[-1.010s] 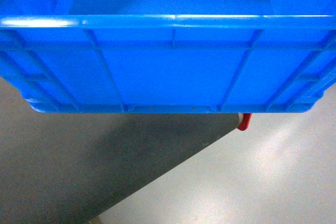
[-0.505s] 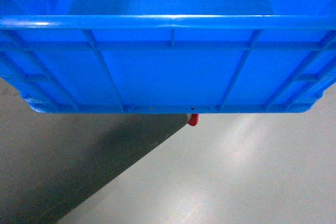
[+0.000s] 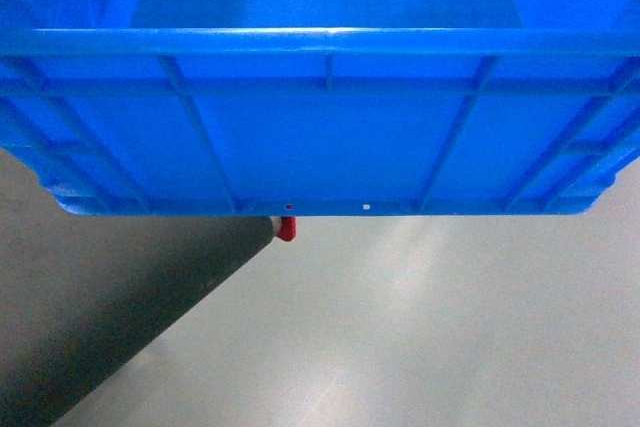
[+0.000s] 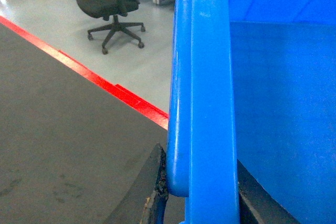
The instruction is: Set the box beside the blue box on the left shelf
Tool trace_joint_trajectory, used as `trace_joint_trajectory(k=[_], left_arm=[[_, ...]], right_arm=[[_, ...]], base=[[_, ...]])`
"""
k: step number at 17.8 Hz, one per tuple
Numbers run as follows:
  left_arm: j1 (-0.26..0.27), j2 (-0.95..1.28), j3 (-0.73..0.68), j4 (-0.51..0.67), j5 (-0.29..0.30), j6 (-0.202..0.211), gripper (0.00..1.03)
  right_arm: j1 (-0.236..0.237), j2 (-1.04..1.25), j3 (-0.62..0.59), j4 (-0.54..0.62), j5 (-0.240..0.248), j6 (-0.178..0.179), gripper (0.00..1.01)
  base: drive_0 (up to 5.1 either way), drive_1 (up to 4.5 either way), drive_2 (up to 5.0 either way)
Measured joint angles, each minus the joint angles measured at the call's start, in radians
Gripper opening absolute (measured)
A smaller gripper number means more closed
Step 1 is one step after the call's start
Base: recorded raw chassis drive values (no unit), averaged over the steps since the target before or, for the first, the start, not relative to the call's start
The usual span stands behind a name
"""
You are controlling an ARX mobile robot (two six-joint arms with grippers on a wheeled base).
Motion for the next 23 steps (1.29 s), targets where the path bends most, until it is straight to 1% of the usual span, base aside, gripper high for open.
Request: trace_joint_trajectory(k=[23], left_arm=[[0.0,0.0,0.0,0.0,0.0,0.0,0.2]], right_arm=[[0.0,0.0,0.0,0.0,0.0,0.0,0.2]], base=[[-1.6,-1.56,-1.6]])
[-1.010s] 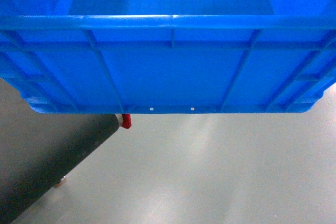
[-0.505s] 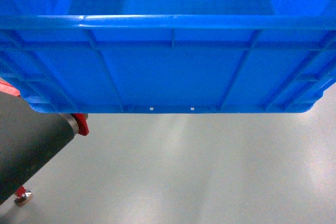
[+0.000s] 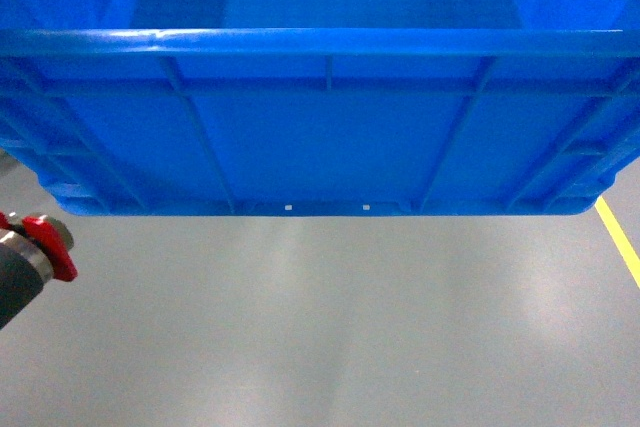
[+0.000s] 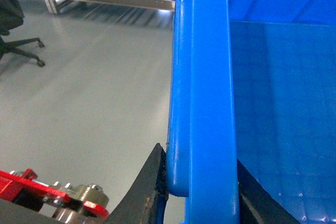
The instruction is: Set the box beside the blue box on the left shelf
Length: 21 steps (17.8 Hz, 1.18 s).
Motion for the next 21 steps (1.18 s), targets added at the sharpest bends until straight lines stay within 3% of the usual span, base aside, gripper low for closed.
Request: trace_joint_trajectory(k=[14,21], left_arm=[[-0.005,-0.002,0.0,-0.008,-0.002,0.001,0.2],[-0.002,-0.005,0.0,0.001,-0.001,0.002,0.2]], right_arm=[[-0.001,0.0,0.0,-0.008,0.003,0.0,0.2],[0.0,-0.003,0.0,0.0,0.002,0.0,0.2]], base=[[-1.5,-1.48,-1.5],[0.3,4.52,-4.0]])
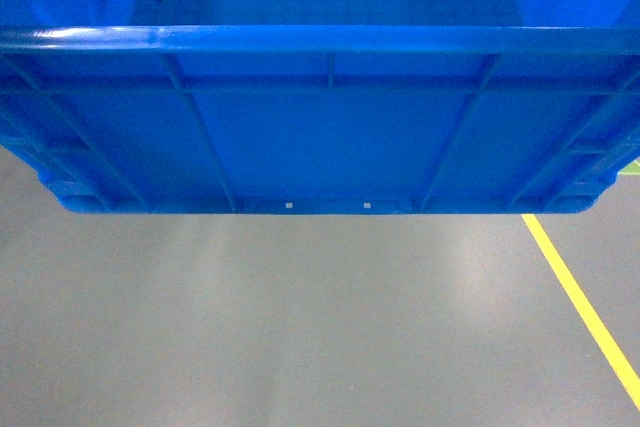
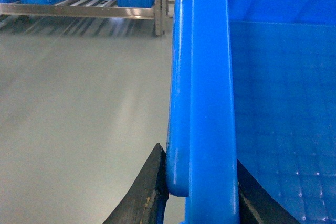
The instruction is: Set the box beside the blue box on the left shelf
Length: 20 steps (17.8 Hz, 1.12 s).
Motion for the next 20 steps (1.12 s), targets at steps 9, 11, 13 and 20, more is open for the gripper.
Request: trace_joint_trajectory(k=[9,11,13,20], left_arm=[[0.002,0.0,0.0,-0.002,0.001,-0.001,0.2],[0.002,0.0,0.0,0.0,0.0,0.003,0.2],[0.002,0.0,0.0,-0.002,0.001,0.0,0.2],[0.001,0.0,0.0,0.0,0.0,0.0,0.2]], right_arm=[[0.001,0.0,0.0,0.004,0.0,0.0,0.2],[0.0,0.0,0.0,-0.004,-0.001,0.002,0.2],[0.0,0.0,0.0,0.0,0.0,0.001,0.2],[0.0,0.0,0.0,0.0,-0.001,0.0,0.2]], base=[[0.1,4.31,-4.2],[0.0,4.24,-4.3],[0.0,4.27,-4.2],[0.0,4.24,-4.3]])
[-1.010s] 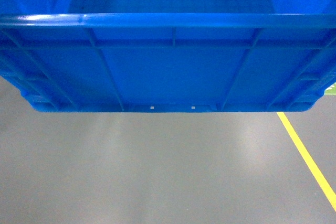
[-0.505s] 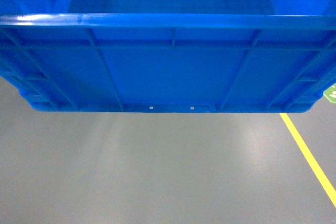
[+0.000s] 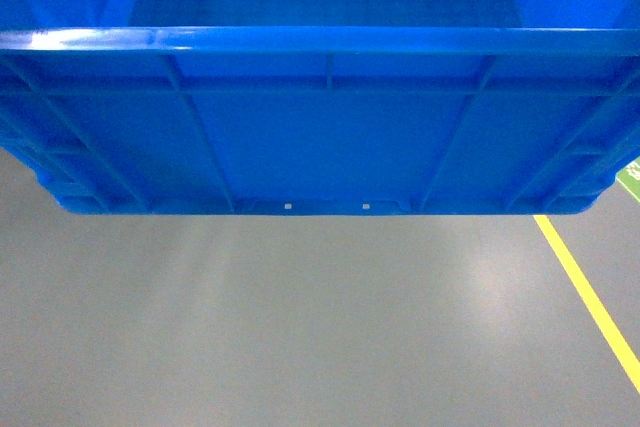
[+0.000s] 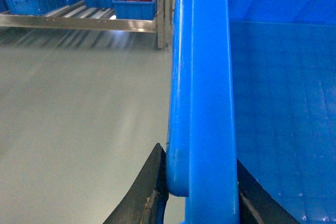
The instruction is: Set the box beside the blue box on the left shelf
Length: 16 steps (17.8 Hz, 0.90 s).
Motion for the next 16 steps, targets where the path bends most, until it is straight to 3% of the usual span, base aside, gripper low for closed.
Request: trace_joint_trajectory(k=[16], left_arm=[[0.0,0.0,0.0,0.002,0.0,0.003,0.2]], right_arm=[[0.0,0.0,0.0,-0.003,0.001,0.002,0.2]], base=[[0.0,4.27,-4.3]])
